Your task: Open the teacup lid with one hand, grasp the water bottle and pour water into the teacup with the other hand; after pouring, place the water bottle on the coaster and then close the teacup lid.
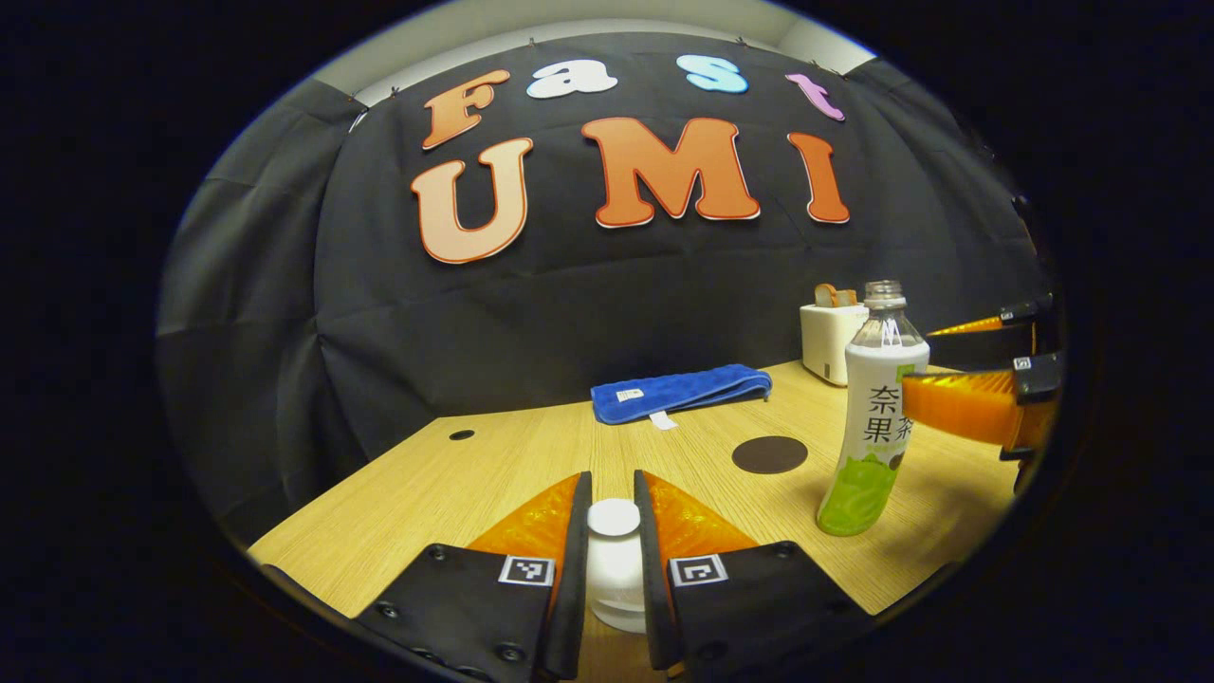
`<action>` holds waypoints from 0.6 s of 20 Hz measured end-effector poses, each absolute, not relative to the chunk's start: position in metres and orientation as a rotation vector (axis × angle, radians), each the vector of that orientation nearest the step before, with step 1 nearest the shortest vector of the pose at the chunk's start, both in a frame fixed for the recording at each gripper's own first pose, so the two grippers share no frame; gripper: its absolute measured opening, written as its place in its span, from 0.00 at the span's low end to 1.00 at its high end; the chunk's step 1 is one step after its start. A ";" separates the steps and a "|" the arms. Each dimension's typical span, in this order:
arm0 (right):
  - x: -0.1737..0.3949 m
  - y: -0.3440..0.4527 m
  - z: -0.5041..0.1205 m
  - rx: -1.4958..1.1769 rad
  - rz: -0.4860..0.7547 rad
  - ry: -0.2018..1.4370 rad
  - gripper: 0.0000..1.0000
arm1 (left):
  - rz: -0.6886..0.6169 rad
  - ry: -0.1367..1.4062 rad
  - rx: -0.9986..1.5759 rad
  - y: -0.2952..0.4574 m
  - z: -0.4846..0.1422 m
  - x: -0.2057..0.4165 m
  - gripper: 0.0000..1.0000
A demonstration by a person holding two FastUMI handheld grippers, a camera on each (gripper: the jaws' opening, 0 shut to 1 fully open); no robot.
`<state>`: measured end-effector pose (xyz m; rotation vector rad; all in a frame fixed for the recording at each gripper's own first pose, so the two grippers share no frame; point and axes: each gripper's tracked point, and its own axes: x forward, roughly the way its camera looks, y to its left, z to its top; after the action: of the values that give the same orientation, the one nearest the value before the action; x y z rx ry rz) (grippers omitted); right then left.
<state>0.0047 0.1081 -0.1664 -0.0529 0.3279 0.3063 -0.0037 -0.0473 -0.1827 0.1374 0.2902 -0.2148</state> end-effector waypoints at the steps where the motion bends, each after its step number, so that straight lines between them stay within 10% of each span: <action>1: 0.006 0.111 -0.171 -0.057 0.311 0.339 0.99 | -0.203 0.287 0.132 -0.042 -0.181 -0.003 0.30; 12: 0.013 0.143 -0.226 -0.072 0.329 0.458 0.71 | -0.054 0.290 0.125 0.039 -0.179 -0.010 0.30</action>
<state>0.0133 0.1432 -0.2263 -0.0719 0.4582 0.3291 -0.0104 0.0389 -0.1794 0.1249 0.2896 -0.0539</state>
